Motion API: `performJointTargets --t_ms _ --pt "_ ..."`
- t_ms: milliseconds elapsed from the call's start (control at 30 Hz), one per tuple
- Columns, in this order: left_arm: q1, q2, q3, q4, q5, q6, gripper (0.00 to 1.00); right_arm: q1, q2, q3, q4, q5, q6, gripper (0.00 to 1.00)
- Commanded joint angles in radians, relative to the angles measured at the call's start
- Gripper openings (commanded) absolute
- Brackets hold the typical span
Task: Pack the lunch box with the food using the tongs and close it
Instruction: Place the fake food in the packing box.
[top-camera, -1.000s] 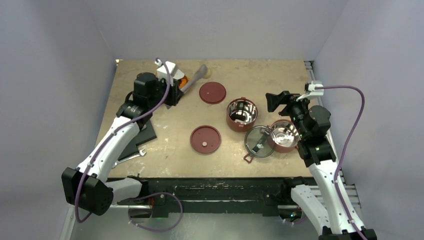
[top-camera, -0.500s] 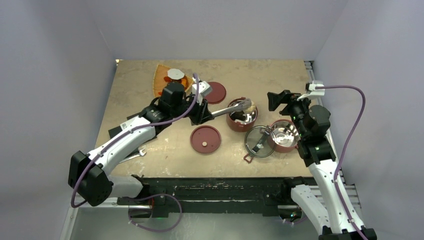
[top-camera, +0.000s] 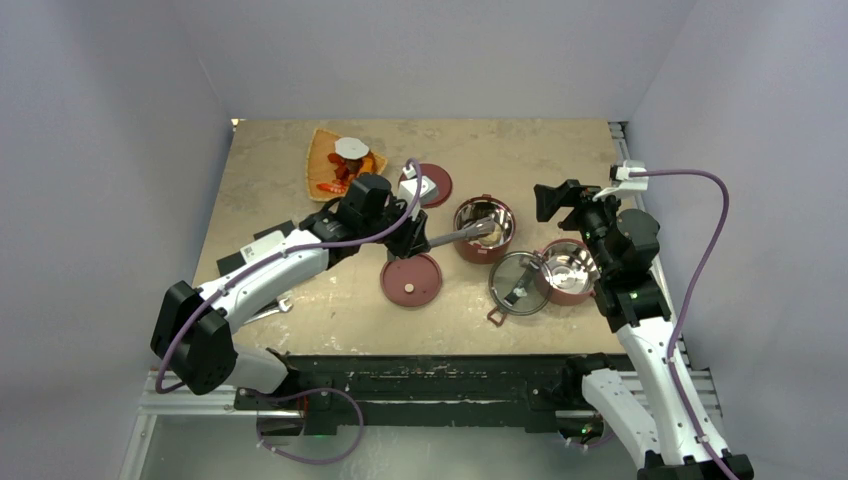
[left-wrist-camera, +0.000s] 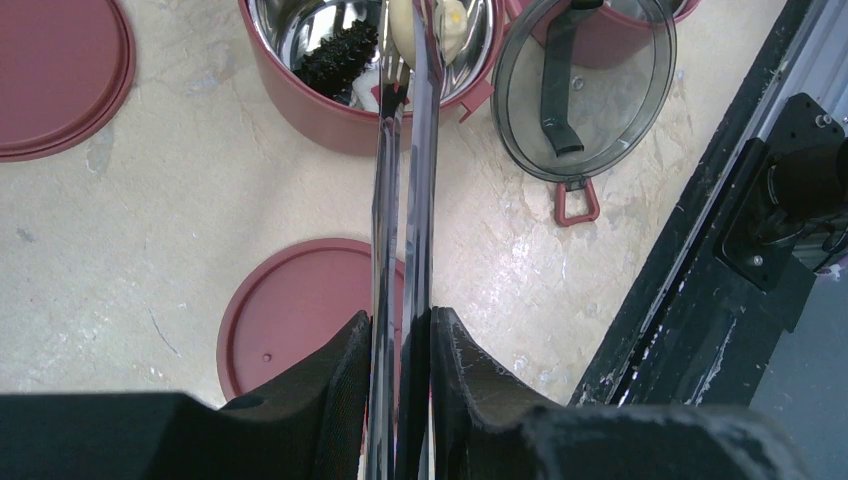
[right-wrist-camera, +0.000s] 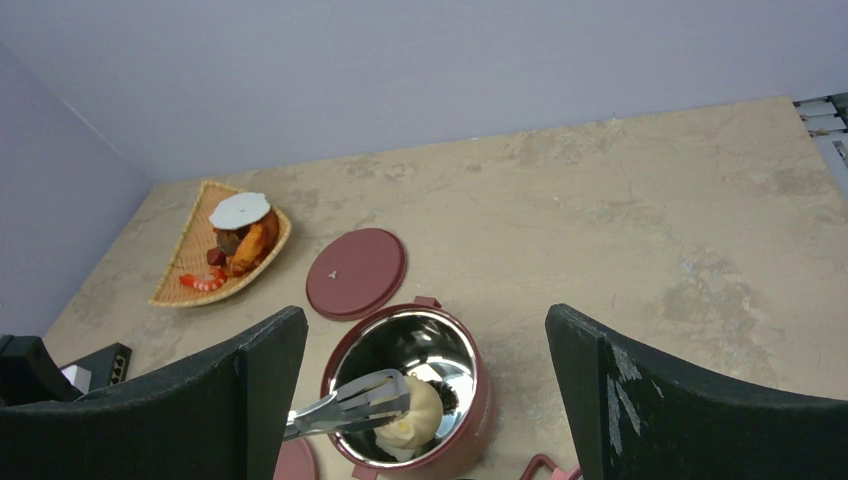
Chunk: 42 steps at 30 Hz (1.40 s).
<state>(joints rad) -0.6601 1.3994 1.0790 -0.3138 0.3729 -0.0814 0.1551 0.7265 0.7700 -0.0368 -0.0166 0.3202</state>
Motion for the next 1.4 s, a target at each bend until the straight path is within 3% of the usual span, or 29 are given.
performJointTargets --t_ms 0,267,367,1000,1167,1367 --pt "-0.009 0.003 0.042 0.025 -0.020 0.020 0.23 0.000 0.003 0.026 0.032 0.014 -0.011 0.93" --pt "-0.010 0.003 0.042 0.028 -0.030 0.017 0.39 -0.001 0.006 0.025 0.032 0.012 -0.010 0.93" --pt "-0.011 0.003 0.043 0.027 -0.030 0.016 0.41 0.000 0.008 0.025 0.032 0.012 -0.013 0.93" --pt "-0.009 -0.137 -0.018 0.155 -0.077 -0.001 0.34 -0.001 0.005 0.019 0.054 0.009 -0.009 0.93" --pt "0.013 -0.158 -0.002 0.109 -0.221 0.015 0.33 0.000 0.003 0.019 0.052 0.009 -0.010 0.93" --pt "0.202 -0.123 0.033 0.035 -0.434 -0.041 0.31 0.000 -0.004 0.016 0.047 -0.006 -0.010 0.93"
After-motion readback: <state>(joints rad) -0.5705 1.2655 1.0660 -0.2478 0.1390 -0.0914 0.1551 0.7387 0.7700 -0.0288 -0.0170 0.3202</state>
